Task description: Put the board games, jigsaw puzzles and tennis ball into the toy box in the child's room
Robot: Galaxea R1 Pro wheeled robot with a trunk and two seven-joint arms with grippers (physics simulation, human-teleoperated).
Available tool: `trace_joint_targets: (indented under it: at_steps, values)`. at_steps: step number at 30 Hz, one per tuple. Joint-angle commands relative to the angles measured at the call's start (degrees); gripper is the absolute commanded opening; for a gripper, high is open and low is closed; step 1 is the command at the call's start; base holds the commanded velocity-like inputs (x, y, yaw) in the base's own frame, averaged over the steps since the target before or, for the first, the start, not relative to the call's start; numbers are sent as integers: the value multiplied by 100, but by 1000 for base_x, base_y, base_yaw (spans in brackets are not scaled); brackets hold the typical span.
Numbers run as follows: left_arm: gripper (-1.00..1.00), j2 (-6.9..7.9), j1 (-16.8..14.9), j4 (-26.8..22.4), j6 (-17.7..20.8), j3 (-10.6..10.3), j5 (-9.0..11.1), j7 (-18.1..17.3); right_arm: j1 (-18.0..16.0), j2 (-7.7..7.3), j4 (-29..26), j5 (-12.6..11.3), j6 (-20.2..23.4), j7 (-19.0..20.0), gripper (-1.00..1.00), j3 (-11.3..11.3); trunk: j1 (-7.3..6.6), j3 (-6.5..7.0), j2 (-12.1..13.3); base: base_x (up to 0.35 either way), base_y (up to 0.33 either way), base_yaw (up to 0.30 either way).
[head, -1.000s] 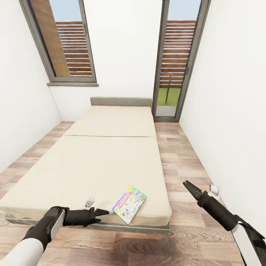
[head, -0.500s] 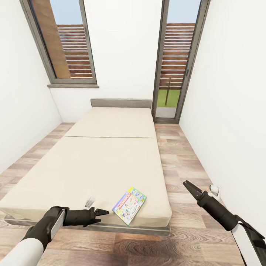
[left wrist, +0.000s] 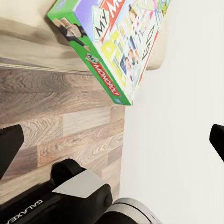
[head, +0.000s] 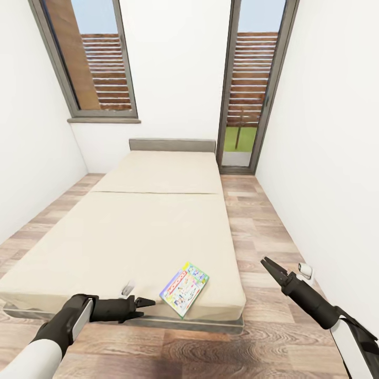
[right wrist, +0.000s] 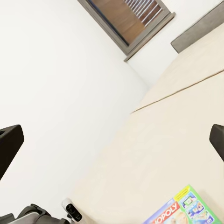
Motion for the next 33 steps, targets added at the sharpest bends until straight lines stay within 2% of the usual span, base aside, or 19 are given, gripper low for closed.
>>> trace_joint_targets:
  at_steps: [1,28,33]
  values:
    - [100,0,-2,0,28,8,5,-11,-3,-1,1,-41,52,18,100,-1,22,-23,-44,0,0,0]
    - [100,0,-1,0,19,8,4,2,-3,-46,7,-57,73,153,100,-27,615,-508,-1127,0,0,0]
    - [100,0,-2,0,18,8,3,-4,-3,-51,8,-62,82,261,100,-34,615,-508,-1127,0,0,0]
